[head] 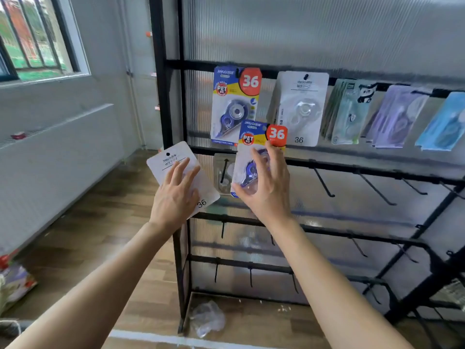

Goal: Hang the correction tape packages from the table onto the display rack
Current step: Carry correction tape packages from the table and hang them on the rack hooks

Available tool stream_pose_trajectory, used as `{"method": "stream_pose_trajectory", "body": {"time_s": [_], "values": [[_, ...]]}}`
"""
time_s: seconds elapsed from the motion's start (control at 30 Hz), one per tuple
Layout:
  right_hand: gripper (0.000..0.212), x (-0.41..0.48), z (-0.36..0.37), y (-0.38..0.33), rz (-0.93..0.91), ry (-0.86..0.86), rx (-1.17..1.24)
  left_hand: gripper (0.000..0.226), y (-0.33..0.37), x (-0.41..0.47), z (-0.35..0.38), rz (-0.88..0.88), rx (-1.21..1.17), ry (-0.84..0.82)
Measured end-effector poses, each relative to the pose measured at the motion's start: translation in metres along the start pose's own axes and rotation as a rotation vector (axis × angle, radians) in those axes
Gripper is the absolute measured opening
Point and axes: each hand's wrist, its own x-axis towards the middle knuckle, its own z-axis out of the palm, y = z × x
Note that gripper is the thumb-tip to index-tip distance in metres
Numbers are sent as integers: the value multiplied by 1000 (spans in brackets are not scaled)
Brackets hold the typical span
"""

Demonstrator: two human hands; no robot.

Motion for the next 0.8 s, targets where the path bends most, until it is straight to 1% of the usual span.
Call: {"method": "stream_pose_trajectory", "body": {"time_s": [0.17,0.33,0.6,0.8], "values": [[75,43,4,-7,-133,80,34,54,-4,20,1,-37,-12,32],[75,80,10,-19,-182,87,28,54,-8,33,-4,-21,-20,63],[78,93,14,-28,-132,73,-15,53,-14,38,-11,4,-7,64],[79,100,12,-35,-133,68,-48,54,-19,33,-15,16,-15,53]]}}
